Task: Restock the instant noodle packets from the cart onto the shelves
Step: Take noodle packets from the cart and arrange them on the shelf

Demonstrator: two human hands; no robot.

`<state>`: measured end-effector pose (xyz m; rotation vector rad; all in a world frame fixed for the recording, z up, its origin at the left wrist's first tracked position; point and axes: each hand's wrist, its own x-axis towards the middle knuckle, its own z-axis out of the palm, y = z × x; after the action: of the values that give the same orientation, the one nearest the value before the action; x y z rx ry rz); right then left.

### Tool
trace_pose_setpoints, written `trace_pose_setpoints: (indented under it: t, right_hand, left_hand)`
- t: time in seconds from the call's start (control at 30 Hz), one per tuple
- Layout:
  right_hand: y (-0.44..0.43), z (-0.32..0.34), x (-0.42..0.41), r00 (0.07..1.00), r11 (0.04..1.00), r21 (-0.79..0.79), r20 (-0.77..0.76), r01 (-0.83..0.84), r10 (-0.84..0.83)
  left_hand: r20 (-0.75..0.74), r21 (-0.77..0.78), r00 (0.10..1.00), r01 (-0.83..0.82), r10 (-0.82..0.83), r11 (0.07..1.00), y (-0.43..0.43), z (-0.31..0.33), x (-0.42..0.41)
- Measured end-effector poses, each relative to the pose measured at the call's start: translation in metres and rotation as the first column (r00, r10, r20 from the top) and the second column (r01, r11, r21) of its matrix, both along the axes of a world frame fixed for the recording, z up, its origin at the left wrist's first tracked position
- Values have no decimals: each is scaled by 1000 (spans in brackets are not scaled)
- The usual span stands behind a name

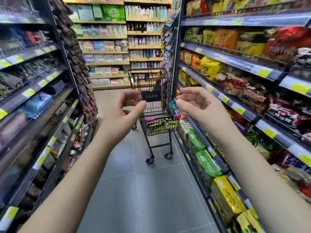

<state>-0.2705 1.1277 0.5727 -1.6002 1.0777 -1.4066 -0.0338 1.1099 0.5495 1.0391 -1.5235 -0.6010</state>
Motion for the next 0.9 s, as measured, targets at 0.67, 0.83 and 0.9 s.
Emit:
trace_pose_setpoints:
  t: [0.67,0.83,0.9]
  right_hand:
    - [-424,-52,-31,993,983,137,4,-120,120]
    - [-505,-72,-27,990,971,196,-7,-137,141]
    - [-532,-82,-24,991,965,228,-8,-129,134]
  left_hand:
    - [34,209,999,-16,10,978,-401,-48,-37]
    - [2,271,999,-36,37,962,-468,-72,-27]
    - [-2,299,1000,-24,26,954,-496,-83,-24]
